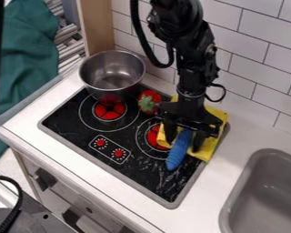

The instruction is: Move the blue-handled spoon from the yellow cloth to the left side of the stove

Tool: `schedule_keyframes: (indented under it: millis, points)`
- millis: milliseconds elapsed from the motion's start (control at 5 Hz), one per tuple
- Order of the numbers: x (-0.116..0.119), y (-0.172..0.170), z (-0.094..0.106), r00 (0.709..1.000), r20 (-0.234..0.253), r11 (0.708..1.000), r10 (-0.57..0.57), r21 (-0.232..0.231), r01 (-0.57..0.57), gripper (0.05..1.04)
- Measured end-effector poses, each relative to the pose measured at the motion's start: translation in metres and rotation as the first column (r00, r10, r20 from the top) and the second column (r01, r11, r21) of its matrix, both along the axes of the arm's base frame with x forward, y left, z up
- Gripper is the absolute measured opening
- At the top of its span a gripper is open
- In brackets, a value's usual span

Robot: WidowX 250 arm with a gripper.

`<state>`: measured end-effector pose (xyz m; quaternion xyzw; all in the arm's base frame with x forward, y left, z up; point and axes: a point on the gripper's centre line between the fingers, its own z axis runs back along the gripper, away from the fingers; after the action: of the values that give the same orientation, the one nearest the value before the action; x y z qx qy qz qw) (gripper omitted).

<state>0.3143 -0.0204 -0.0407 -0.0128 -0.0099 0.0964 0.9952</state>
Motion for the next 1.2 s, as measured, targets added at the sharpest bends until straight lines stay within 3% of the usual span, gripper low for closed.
schedule_keyframes:
  millis: [200, 600, 1000, 1200]
  points:
    - [0.0, 0.0, 0.0, 1.0, 0.0, 1.0, 0.002, 0.001, -0.002, 1.003]
    - [-0.001, 0.002, 0.001, 1.0, -0.001, 1.0, 0.008, 0.01, -0.008, 0.999]
    - [-0.024, 0.006, 0.039, 0.996, 0.058, 0.993, 0.061, 0.098, -0.067, 0.998]
    - [-0.042, -0.003, 0.046, 0.996, 0.055, 0.991, 0.072, 0.106, -0.077, 0.998]
